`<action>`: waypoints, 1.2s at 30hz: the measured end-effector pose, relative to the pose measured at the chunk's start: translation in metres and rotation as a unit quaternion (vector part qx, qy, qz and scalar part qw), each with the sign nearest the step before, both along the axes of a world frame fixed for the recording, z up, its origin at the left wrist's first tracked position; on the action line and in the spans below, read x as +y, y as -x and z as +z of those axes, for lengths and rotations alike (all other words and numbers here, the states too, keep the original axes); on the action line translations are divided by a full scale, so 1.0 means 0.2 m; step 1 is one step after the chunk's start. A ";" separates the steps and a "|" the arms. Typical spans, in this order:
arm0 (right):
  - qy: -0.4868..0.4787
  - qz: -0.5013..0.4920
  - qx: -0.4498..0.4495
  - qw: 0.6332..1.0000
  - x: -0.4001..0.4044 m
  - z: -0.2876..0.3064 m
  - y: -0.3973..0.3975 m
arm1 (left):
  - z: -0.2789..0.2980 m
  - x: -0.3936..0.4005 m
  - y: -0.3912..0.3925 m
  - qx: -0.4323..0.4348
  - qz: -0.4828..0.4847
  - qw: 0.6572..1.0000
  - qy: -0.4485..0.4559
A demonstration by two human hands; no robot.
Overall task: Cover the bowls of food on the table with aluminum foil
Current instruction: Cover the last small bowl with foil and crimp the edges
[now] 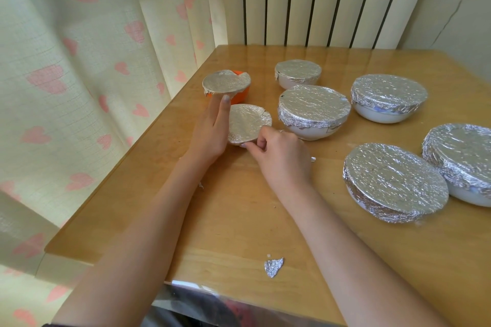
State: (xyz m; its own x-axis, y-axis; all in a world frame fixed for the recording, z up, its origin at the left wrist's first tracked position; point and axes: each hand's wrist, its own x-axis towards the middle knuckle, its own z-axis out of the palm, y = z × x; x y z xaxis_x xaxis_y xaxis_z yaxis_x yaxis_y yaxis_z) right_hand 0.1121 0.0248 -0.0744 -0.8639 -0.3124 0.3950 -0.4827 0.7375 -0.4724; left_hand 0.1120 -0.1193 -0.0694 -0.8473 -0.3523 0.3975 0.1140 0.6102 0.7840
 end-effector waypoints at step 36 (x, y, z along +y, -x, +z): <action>0.574 0.040 -0.530 0.623 0.00 0.11 -0.08 | 0.05 -0.02 0.07 -0.042 0.062 0.867 -0.492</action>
State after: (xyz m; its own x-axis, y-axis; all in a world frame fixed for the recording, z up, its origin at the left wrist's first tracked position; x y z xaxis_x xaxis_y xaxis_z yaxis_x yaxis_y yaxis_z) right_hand 0.1277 0.0245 -0.0521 -0.8293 -0.4089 -0.3809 0.5355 -0.3866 -0.7509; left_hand 0.0985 -0.1236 -0.0589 -0.7900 -0.5765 -0.2085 0.0126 -0.3554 0.9346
